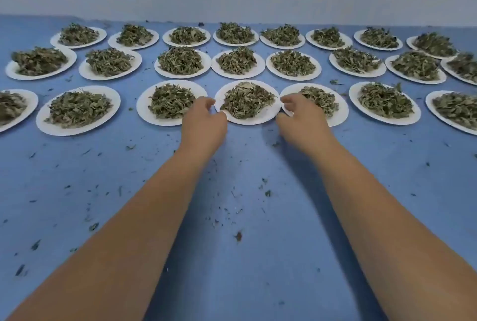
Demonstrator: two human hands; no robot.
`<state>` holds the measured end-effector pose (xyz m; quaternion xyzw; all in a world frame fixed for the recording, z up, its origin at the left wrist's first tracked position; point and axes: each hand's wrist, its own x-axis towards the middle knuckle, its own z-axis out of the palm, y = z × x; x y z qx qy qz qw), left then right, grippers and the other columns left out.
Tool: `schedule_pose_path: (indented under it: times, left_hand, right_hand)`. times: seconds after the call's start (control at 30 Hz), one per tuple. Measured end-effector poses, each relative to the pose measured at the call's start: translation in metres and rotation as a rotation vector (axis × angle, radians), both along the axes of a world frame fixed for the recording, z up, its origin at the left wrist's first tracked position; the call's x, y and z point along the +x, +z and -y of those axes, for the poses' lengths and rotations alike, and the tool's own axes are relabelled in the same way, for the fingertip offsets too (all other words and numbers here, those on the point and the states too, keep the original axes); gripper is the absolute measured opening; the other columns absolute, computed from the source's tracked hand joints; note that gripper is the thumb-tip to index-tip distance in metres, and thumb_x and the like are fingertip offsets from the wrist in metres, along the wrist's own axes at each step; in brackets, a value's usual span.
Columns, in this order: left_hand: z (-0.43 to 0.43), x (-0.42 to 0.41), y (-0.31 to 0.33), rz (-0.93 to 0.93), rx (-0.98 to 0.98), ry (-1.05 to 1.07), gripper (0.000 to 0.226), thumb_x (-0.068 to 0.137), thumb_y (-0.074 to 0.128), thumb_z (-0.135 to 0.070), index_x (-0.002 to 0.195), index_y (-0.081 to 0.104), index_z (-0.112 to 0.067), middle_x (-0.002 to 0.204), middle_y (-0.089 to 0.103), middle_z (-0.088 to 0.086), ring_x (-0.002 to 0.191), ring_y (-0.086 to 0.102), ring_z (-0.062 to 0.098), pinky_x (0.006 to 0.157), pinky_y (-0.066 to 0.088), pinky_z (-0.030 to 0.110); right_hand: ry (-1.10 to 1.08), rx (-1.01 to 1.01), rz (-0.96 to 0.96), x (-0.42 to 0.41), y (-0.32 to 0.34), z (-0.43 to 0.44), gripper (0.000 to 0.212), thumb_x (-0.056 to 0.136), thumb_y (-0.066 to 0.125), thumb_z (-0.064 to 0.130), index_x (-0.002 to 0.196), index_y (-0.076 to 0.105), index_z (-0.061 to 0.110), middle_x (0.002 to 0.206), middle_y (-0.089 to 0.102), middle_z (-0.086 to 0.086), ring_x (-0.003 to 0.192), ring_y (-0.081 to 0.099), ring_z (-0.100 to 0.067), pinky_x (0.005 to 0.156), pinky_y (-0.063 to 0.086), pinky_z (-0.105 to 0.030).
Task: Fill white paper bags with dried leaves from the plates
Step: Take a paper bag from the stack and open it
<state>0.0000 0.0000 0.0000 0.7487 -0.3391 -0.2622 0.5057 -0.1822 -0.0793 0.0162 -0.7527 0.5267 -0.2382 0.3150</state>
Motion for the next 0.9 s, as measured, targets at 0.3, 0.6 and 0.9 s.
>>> schedule_pose_path:
  times: [0.3, 0.6, 0.9]
  left_hand:
    - [0.013, 0.002, 0.001, 0.027, 0.014, -0.062, 0.055, 0.082, 0.043, -0.022, 0.137, 0.046, -0.028, 0.137, 0.051, -0.005, 0.074, 0.072, 0.016, 0.045, 0.044, 0.025]
    - [0.023, 0.006, 0.005, -0.059, 0.02, -0.037, 0.048, 0.088, 0.044, -0.013, 0.134, 0.042, -0.029, 0.142, 0.046, 0.004, 0.06, 0.072, 0.009, 0.041, 0.049, 0.022]
    - [-0.011, -0.004, 0.011, -0.073, 0.051, -0.011, 0.05, 0.084, 0.043, -0.015, 0.13, 0.044, -0.034, 0.151, 0.046, 0.008, 0.053, 0.069, 0.008, 0.036, 0.041, 0.019]
  right_hand:
    - [-0.057, 0.073, 0.151, 0.002, -0.002, 0.004, 0.028, 0.088, 0.053, 0.024, 0.114, 0.058, 0.033, 0.115, 0.069, 0.004, 0.09, 0.071, -0.018, 0.067, 0.055, -0.031]
    - [-0.096, 0.197, 0.257, 0.007, -0.002, 0.003, 0.034, 0.09, 0.053, 0.019, 0.122, 0.059, 0.027, 0.113, 0.07, -0.008, 0.049, 0.067, -0.006, 0.039, 0.04, -0.012]
    - [-0.052, 0.191, 0.17, -0.007, 0.01, -0.03, 0.037, 0.088, 0.054, 0.022, 0.124, 0.058, 0.03, 0.103, 0.071, -0.007, 0.054, 0.067, -0.003, 0.039, 0.039, -0.011]
